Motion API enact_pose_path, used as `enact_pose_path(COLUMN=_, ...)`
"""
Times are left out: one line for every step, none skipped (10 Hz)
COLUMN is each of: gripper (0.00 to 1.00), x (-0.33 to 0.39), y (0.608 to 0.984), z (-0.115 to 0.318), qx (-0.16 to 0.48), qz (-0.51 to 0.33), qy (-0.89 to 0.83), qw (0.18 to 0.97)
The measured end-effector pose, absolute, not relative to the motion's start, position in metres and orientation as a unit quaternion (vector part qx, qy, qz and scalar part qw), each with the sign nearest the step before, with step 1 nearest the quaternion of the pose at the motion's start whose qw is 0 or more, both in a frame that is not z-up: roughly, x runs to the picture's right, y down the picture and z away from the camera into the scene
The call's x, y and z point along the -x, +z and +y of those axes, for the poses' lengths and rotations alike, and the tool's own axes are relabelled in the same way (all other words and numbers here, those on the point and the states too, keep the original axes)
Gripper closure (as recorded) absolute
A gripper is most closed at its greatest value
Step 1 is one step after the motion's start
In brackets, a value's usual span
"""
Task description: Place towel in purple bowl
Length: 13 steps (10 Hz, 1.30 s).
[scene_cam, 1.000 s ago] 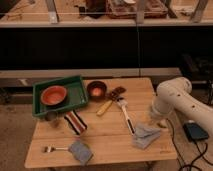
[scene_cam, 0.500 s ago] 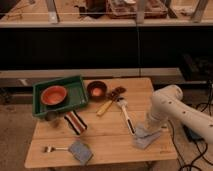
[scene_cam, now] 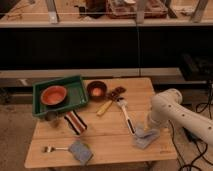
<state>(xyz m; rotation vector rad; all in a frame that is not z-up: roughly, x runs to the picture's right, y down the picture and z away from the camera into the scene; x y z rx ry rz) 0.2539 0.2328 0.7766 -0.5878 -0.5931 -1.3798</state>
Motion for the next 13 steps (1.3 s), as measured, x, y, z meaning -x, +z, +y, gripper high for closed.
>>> enact_pose_path(gripper=0.20, x=-0.257, y=0.781, z=0.240, qx=0.264, qz=-0.266, qy=-0.615, qw=0.693)
enact_pose_path(gripper=0.20, x=-0.259, y=0.785, z=0.243, qx=0.265, qz=-0.266, qy=-0.615, qw=0.693)
enact_pose_path(gripper=0.20, x=-0.259, y=0.789, z=0.246, qx=0.267, qz=-0.267, qy=-0.617, qw=0.691)
enact_pose_path(gripper=0.20, x=-0.257, y=0.794, z=0.248, qx=0.269, qz=-0.269, qy=-0.619, qw=0.687)
enact_pose_path(gripper=0.24, x=-0.256, y=0.797, z=0.250, qx=0.271, qz=-0.272, qy=-0.620, qw=0.684)
enact_pose_path(gripper=0.34, x=-0.255, y=0.799, z=0.252, qx=0.274, qz=-0.275, qy=-0.620, qw=0.682)
enact_pose_path(gripper=0.42, x=-0.254, y=0.800, z=0.254, qx=0.276, qz=-0.278, qy=-0.620, qw=0.680)
enact_pose_path(gripper=0.54, x=-0.251, y=0.802, z=0.257, qx=0.278, qz=-0.281, qy=-0.621, qw=0.677)
enact_pose_path(gripper=0.61, x=-0.250, y=0.803, z=0.258, qx=0.279, qz=-0.282, qy=-0.621, qw=0.676)
enact_pose_path(gripper=0.74, x=-0.248, y=0.804, z=0.262, qx=0.280, qz=-0.286, qy=-0.622, qw=0.673)
enact_pose_path(gripper=0.84, x=-0.246, y=0.805, z=0.264, qx=0.281, qz=-0.288, qy=-0.622, qw=0.671)
enact_pose_path(gripper=0.92, x=-0.243, y=0.806, z=0.265, qx=0.282, qz=-0.291, qy=-0.623, qw=0.669)
enact_pose_path(gripper=0.98, x=-0.242, y=0.806, z=0.266, qx=0.282, qz=-0.294, qy=-0.623, qw=0.667)
